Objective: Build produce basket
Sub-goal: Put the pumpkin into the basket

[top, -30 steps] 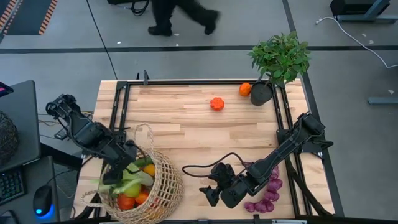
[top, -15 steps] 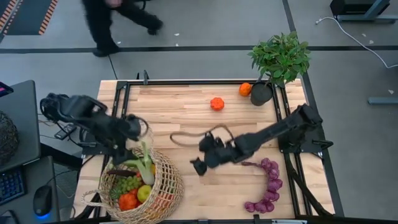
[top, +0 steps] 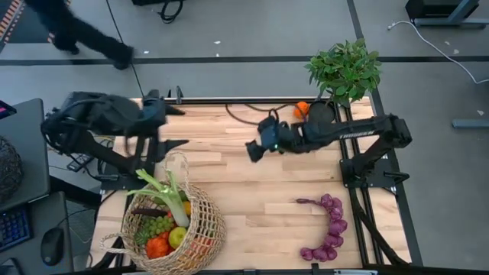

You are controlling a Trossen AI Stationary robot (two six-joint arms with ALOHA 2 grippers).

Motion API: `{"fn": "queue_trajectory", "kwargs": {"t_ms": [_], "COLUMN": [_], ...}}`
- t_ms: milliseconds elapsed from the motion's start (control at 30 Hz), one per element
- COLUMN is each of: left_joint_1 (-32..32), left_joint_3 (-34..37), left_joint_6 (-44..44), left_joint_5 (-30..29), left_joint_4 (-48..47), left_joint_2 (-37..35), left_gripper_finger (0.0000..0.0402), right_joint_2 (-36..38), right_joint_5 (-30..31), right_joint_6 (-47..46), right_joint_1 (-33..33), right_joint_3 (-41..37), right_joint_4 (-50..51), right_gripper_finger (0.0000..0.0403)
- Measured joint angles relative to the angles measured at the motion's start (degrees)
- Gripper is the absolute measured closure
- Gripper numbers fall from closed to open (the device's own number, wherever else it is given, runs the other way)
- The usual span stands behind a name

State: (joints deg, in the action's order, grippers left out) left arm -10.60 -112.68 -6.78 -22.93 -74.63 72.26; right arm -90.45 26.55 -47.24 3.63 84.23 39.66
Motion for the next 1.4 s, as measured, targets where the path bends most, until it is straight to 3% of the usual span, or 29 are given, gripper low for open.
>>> {"fn": "queue_trajectory", "kwargs": {"t_ms": [267,567,900,1400], "left_joint_1": [11.2,19.9,25.8,28.8], "left_joint_3": [11.8,27.5,28.3,28.3], "left_joint_6": [2.2,2.9,3.5,-5.1], "left_joint_5": [4.3,20.1,23.4,21.3], "left_joint_4": [7.0,33.6,44.3,67.9], "left_joint_2": [4.2,10.5,22.6,39.2], "left_gripper_finger": [0.0012,0.0012,0.0012,0.0012], "right_joint_2": [3.5,11.1,12.9,17.0], "right_joint_5": [-2.0,0.0,1.6,0.4], "right_joint_6": [1.7,1.8,0.6,4.4], "right_joint_1": [-5.6,-5.3,-2.8,-3.0], "right_joint_3": [0.0,0.0,0.0,0.0], "right_joint_4": [5.0,8.8,24.7,26.1], "right_gripper_finger": [0.0054,0.0054,0.0054,0.0054]}}
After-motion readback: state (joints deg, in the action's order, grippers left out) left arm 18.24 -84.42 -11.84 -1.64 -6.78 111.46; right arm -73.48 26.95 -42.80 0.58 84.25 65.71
